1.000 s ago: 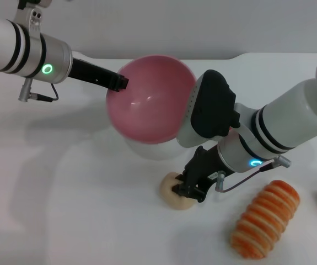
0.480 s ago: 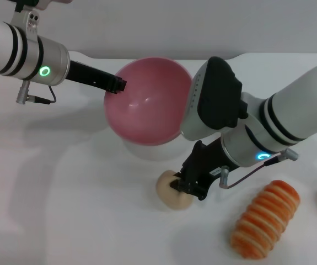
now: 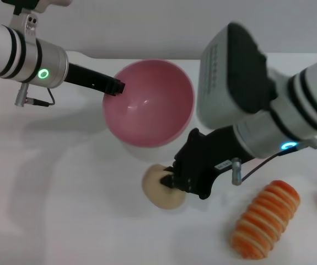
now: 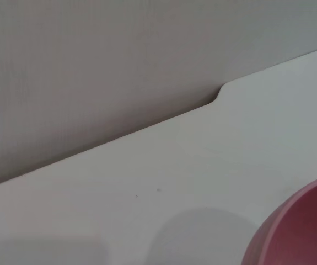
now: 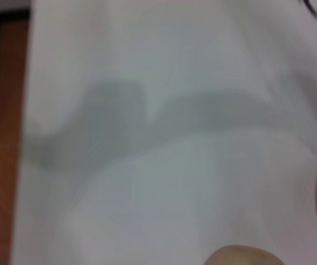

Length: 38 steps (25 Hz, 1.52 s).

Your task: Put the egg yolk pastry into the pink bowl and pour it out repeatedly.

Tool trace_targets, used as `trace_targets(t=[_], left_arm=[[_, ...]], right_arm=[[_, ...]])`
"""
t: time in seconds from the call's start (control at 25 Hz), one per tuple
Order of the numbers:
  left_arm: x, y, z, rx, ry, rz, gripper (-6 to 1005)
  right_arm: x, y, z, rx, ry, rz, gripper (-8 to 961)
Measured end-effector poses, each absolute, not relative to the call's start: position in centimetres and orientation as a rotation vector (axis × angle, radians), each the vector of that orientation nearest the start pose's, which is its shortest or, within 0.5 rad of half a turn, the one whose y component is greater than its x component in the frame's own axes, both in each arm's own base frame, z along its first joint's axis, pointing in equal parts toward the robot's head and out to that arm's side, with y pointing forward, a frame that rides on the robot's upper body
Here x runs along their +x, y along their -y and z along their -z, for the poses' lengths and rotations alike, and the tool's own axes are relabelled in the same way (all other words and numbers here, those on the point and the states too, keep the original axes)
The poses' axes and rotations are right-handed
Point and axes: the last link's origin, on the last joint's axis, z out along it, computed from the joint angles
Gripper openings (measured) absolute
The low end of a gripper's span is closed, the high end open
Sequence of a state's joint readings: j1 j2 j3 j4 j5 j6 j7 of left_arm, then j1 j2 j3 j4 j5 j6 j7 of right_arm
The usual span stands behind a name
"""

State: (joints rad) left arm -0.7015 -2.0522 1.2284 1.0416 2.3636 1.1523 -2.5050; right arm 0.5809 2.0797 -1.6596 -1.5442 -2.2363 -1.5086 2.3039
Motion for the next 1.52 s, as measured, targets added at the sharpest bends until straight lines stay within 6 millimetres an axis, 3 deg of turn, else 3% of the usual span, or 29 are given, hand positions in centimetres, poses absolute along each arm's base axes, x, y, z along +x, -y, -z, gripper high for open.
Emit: trace_targets(t=[0.16,0.36,0.52,1.04,1.44,1.52], left_arm=[[-18.1,-41.8,0.2,-2.443,1.053,0.036,42],[-18.2,-41.5,0.3,-2.454,1.066,0.023,42],[-18.2,-41.3,0.5,-2.464,1.068,0.015,42],[-17.8,-40.9,1.0,-2.502,1.057,-0.009,42],[-17.8,-40.7,1.1,-2.507,1.037,-0.017,42],[-17.7,-40.8,1.1,-2.499,1.007,-0.006,42]], right_arm=[[6.8,-30.0,1.5,-3.069,-0.141,0.05,55],[6.0,-30.7,-1.5,-2.974,-0.103,-0.111,52],[6.1,-31.4,-1.8,-2.93,-0.116,-0.163,51],[7.6,-34.2,-0.2,-2.834,-0.159,-0.234,51],[8.2,-34.9,-1.5,-2.751,-0.237,-0.339,457],[8.6,-34.9,-2.8,-2.719,-0.283,-0.462,457]])
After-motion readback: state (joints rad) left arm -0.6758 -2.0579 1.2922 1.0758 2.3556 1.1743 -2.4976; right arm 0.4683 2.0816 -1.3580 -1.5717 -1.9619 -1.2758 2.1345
